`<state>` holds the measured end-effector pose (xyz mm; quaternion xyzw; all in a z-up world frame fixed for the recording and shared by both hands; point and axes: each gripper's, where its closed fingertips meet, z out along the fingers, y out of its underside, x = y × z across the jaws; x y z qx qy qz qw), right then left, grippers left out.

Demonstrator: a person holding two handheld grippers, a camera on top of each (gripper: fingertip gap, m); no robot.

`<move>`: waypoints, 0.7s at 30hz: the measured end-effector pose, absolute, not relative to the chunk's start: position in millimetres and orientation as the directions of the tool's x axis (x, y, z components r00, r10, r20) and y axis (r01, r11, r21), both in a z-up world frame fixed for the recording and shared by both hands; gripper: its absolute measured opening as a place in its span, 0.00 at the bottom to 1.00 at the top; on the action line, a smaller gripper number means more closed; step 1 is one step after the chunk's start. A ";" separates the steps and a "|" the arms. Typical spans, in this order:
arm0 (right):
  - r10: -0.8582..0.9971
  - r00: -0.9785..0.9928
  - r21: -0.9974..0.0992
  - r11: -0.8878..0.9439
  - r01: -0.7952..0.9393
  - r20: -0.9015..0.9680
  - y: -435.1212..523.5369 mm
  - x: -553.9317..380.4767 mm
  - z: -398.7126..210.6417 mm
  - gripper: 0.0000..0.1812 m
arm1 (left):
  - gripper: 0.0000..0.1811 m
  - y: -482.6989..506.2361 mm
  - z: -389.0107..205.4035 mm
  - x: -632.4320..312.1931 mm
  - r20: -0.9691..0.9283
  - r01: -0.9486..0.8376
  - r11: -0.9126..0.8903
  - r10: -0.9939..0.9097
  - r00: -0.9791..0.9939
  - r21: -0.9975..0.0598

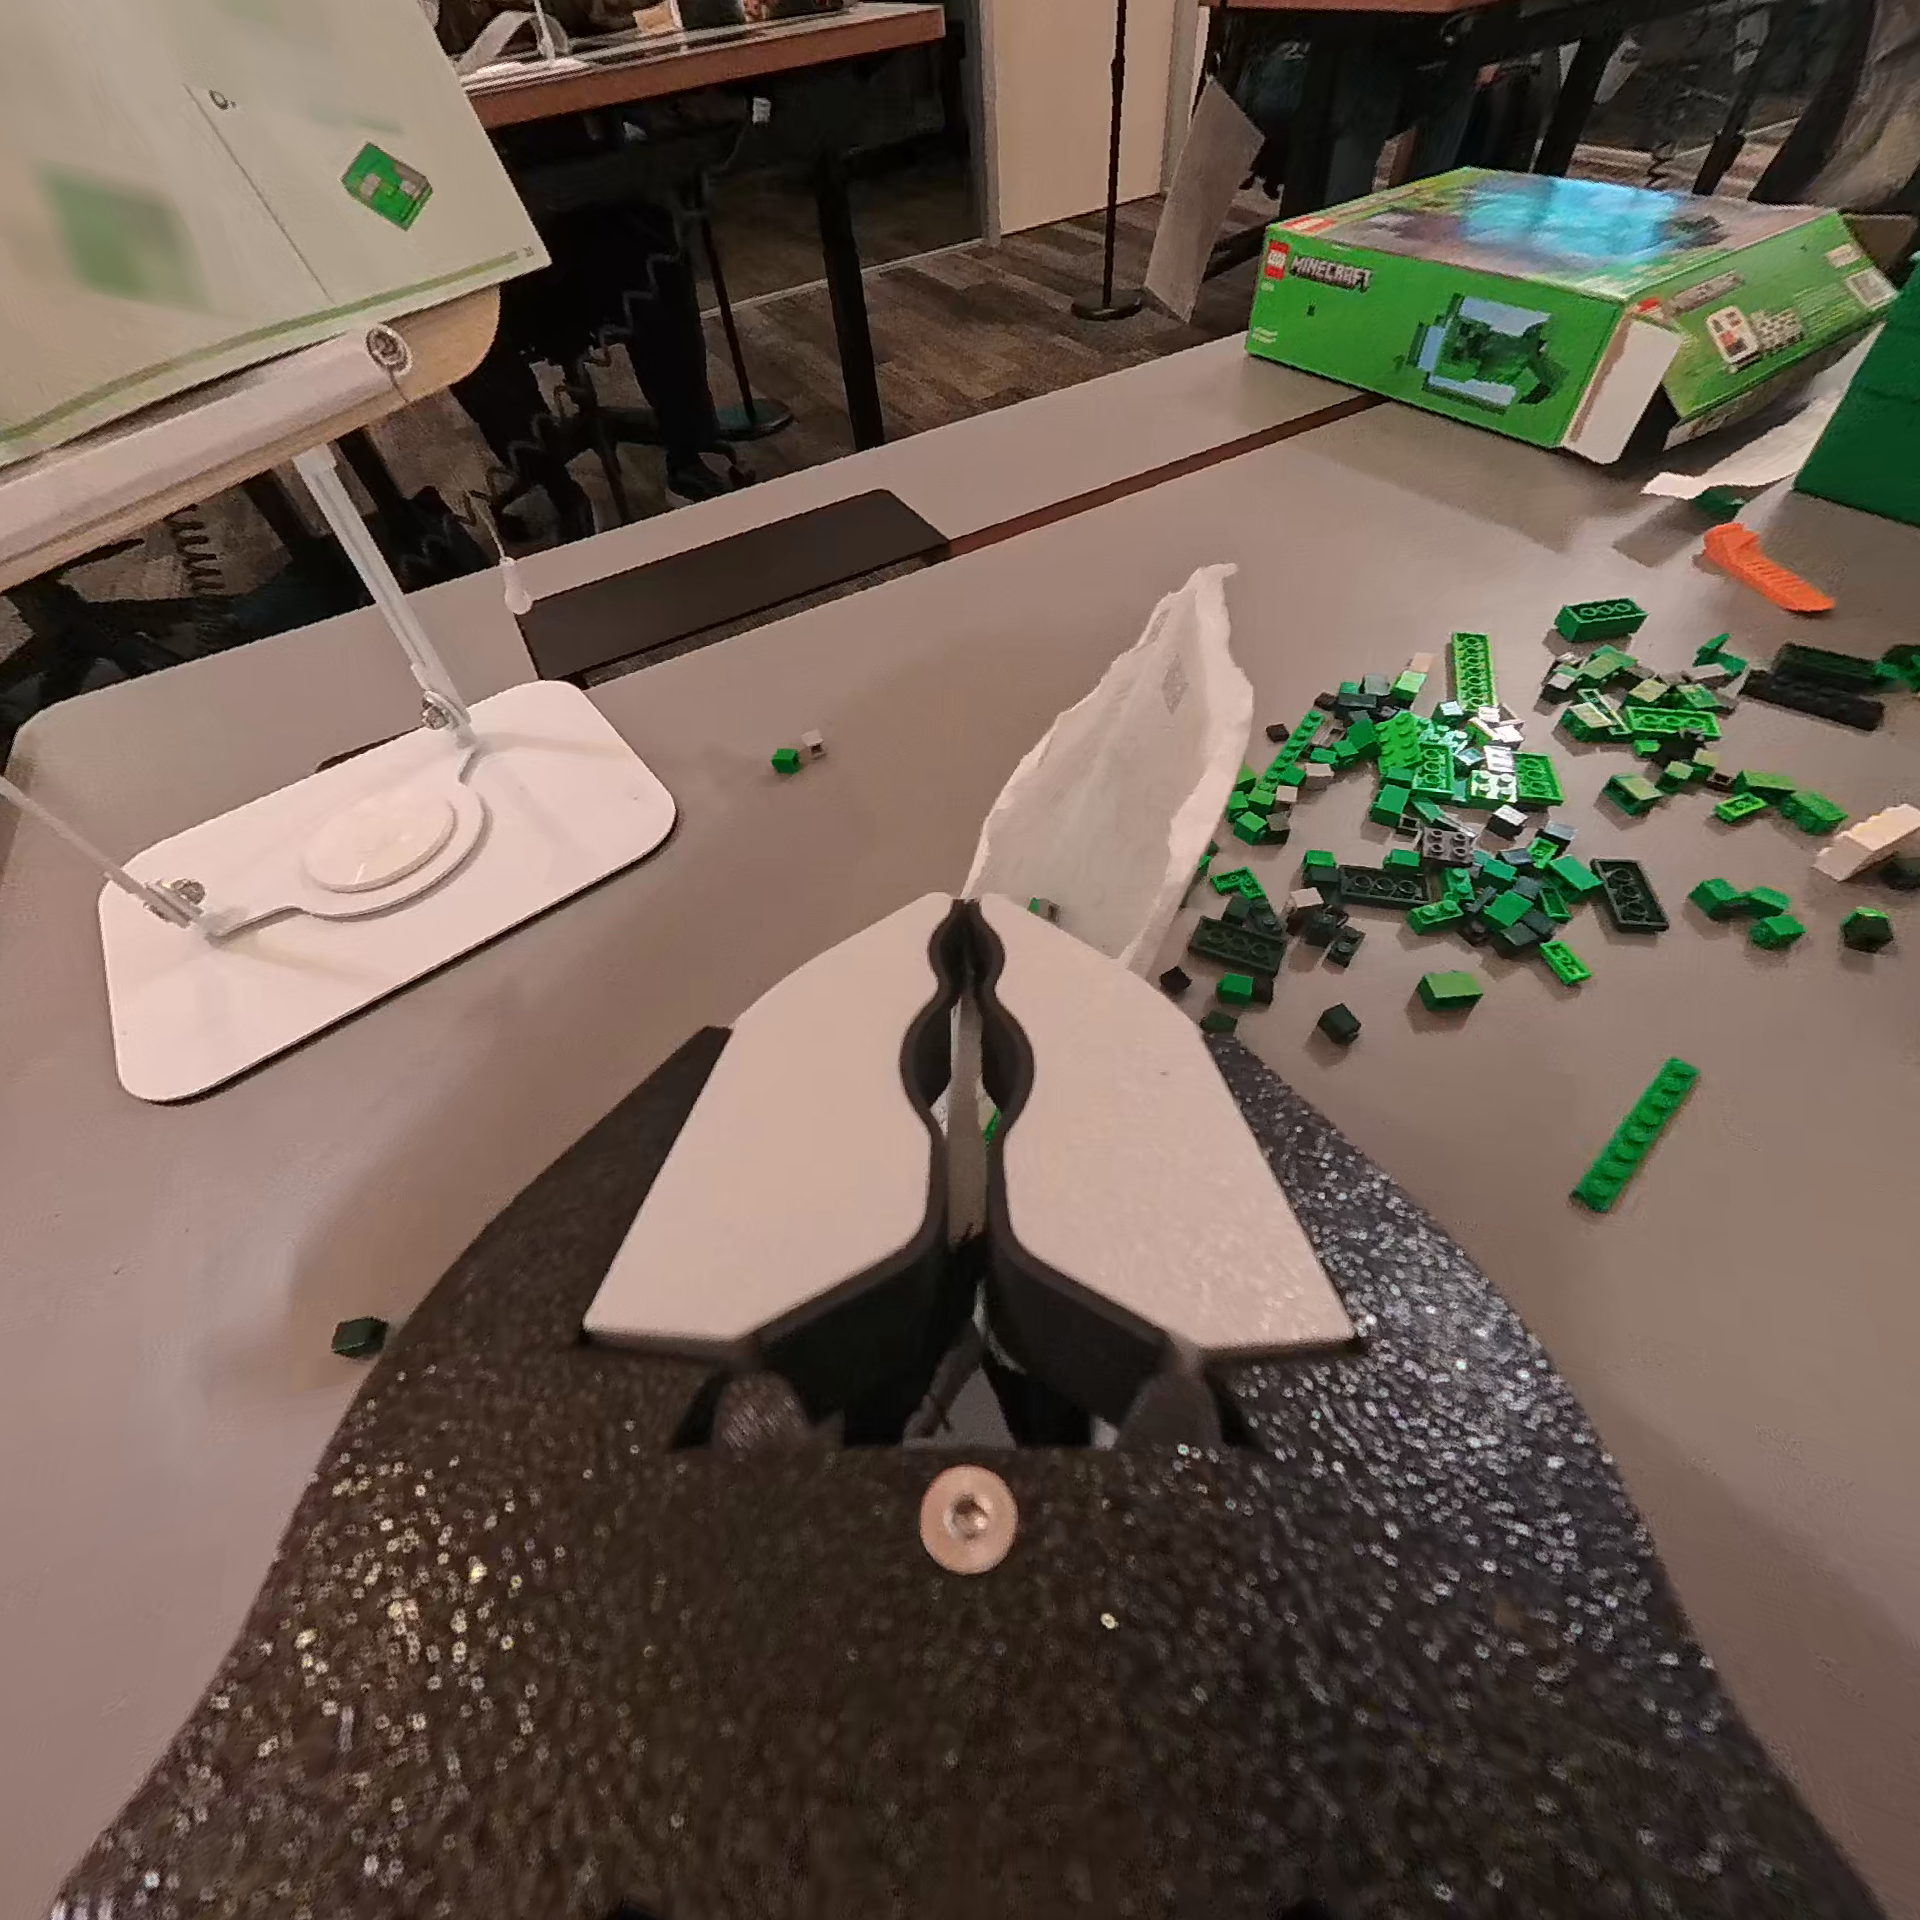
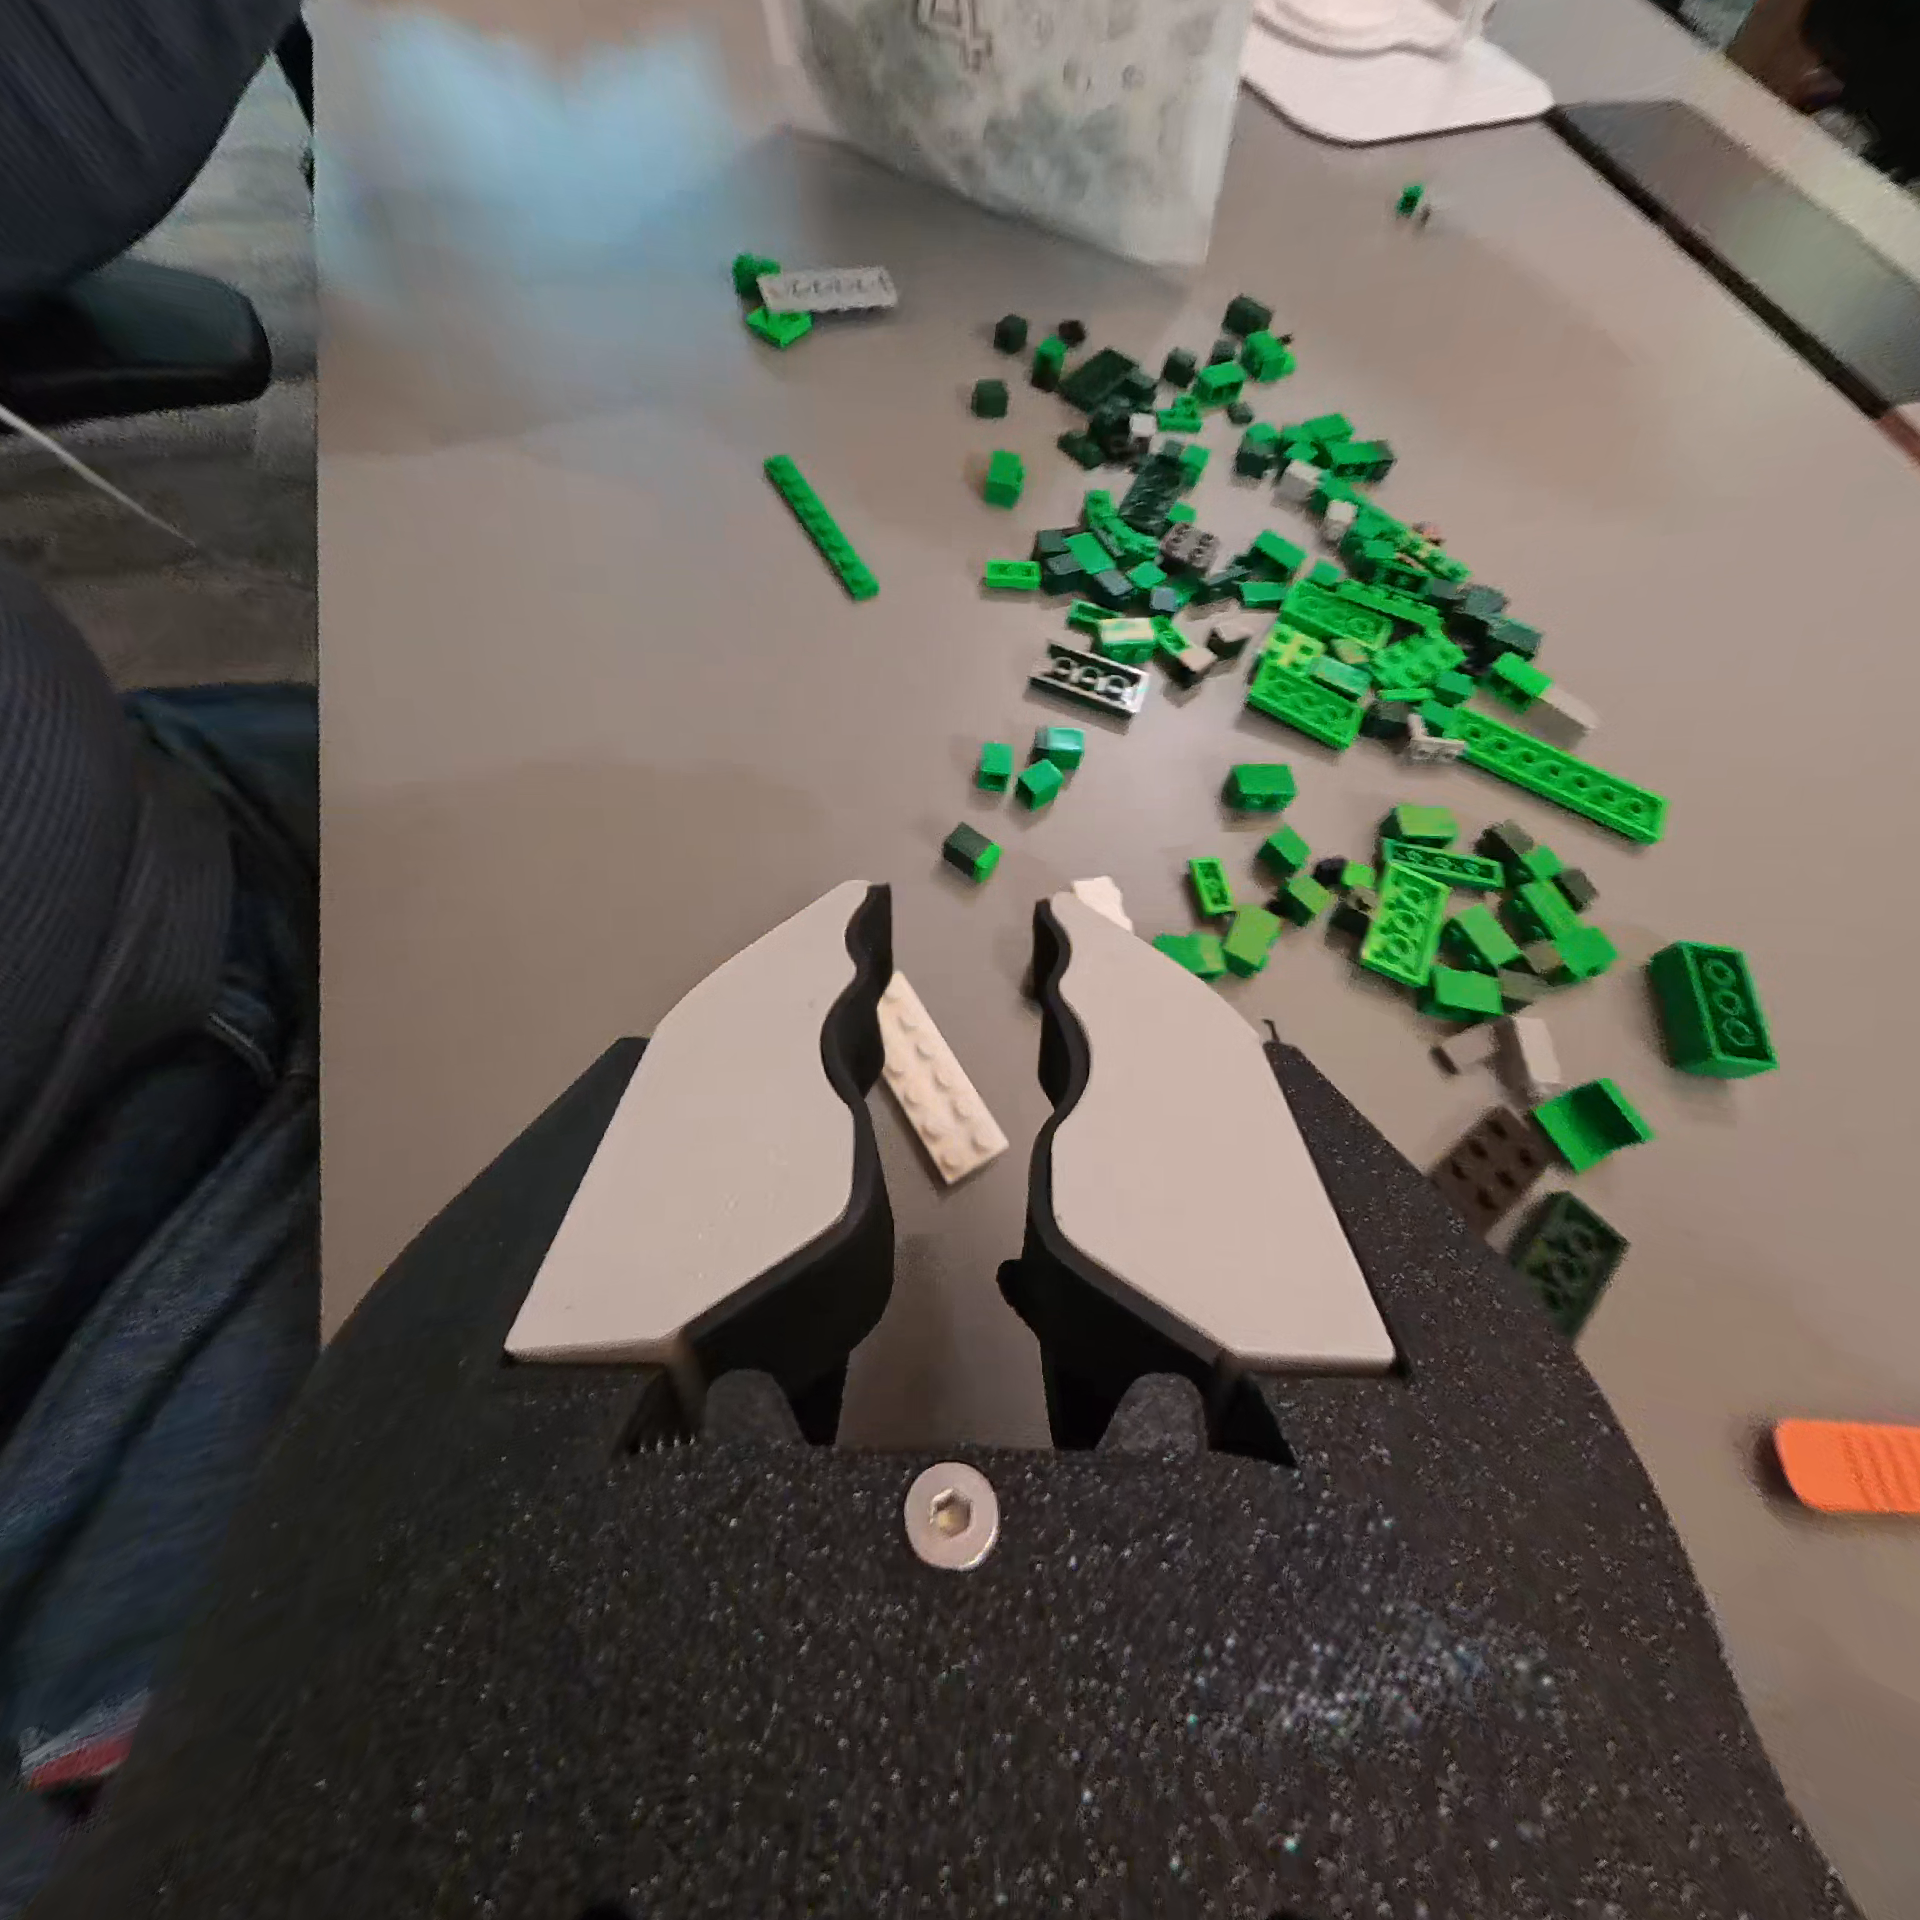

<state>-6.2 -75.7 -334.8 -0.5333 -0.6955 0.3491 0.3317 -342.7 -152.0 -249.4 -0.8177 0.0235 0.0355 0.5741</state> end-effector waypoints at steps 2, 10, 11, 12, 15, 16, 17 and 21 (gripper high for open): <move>0.963 -0.251 -0.822 0.220 0.525 0.098 -85.2 -15.7 -338.8 0.14 | 0.00 -152.7 -247.7 -341.3 -0.081 -0.078 -0.335 -0.005 0.997 -0.939; 0.927 -0.335 -0.810 0.322 0.490 0.166 -92.2 -70.1 -335.2 0.15 | 0.00 -163.0 -238.1 -348.4 -0.060 -0.056 -0.313 0.003 0.998 -0.948; 0.923 -0.342 -0.796 0.338 0.502 0.176 -90.7 -76.2 -336.6 0.15 | 0.00 -164.6 -236.6 -350.3 -0.056 -0.051 -0.307 0.007 0.998 -0.950; 0.915 -0.356 -0.778 0.360 0.515 0.188 -90.1 -82.1 -338.7 0.15 | 0.00 -166.0 -235.0 -352.1 -0.054 -0.048 -0.301 0.011 0.998 -0.952; 0.874 -0.449 -0.716 0.432 0.549 0.183 -99.0 -97.9 -345.5 0.13 | 0.00 -168.9 -231.7 -356.2 -0.046 -0.039 -0.285 0.020 0.999 -0.958; 0.857 -0.483 -0.686 0.460 0.564 0.179 -100.9 -102.1 -348.3 0.13 | 0.00 -169.4 -231.2 -357.2 -0.044 -0.036 -0.282 0.022 0.999 -0.959; 0.840 -0.511 -0.656 0.492 0.572 0.184 -101.0 -106.5 -350.5 0.14 | 0.00 -169.6 -230.8 -358.0 -0.042 -0.034 -0.280 0.023 0.999 -0.959; 0.821 -0.525 -0.635 0.532 0.560 0.225 -93.4 -127.3 -345.6 0.14 | 0.00 -169.4 -228.9 -358.5 -0.043 -0.034 -0.272 0.027 0.999 -0.962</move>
